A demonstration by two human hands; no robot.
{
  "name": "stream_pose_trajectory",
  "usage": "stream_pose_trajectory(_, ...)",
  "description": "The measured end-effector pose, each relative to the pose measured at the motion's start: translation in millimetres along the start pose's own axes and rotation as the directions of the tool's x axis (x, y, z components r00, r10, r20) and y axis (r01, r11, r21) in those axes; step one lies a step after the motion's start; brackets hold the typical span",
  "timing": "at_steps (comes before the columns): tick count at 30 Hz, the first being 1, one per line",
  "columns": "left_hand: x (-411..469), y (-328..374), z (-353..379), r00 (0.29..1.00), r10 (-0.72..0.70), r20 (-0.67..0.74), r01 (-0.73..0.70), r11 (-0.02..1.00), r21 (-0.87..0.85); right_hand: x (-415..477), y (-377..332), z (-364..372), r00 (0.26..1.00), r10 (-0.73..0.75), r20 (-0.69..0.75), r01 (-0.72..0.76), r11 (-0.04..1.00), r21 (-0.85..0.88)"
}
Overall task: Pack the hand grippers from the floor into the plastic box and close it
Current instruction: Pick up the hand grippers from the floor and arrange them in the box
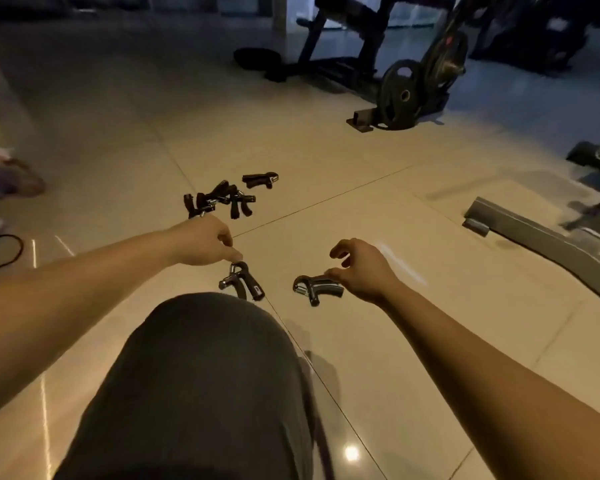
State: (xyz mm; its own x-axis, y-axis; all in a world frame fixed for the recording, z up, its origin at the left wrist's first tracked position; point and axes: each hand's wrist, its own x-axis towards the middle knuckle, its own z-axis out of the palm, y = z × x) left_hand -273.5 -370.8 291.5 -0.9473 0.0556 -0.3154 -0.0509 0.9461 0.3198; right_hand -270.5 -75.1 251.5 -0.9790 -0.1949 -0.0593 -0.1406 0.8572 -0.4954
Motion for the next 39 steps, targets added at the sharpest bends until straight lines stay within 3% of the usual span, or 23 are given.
stream_pose_trajectory(8, 60, -28, 83, 0.978, -0.155, 0.137, 0.159, 0.987, -0.018, 60, 53, 71, 0.99, 0.085, 0.116, -0.09, 0.995, 0.041)
stream_pose_trajectory(17, 133, -30, 172, 0.928, -0.357, 0.109, 0.369, 0.922, -0.117, 107, 120, 119, 0.968, 0.141, 0.21, -0.135, 0.99, -0.04)
stream_pose_trajectory(23, 184, -45, 224, 0.8, -0.595, 0.071, 0.585, 0.75, -0.309, 152, 146, 151, 0.95, 0.071, 0.305, -0.015, 0.983, -0.181)
stream_pose_trajectory(26, 202, -46, 247, 0.709, -0.706, 0.011, 0.684, 0.683, -0.258, 173, 157, 167, 0.935, 0.033, 0.354, 0.065, 0.963, -0.261)
stream_pose_trajectory(28, 211, -44, 256, 0.687, -0.724, -0.054, 0.696, 0.678, -0.237, 180, 165, 177, 0.92, 0.01, 0.392, 0.116, 0.948, -0.295)
stream_pose_trajectory(33, 228, -42, 261, 0.758, -0.643, -0.108, 0.599, 0.752, -0.274, 178, 179, 195, 0.948, -0.051, 0.315, 0.181, 0.898, -0.401)
stream_pose_trajectory(39, 226, -21, 260, 0.889, -0.444, -0.111, 0.368, 0.838, -0.402, 165, 180, 185, 0.951, 0.068, 0.3, 0.041, 0.94, -0.34)
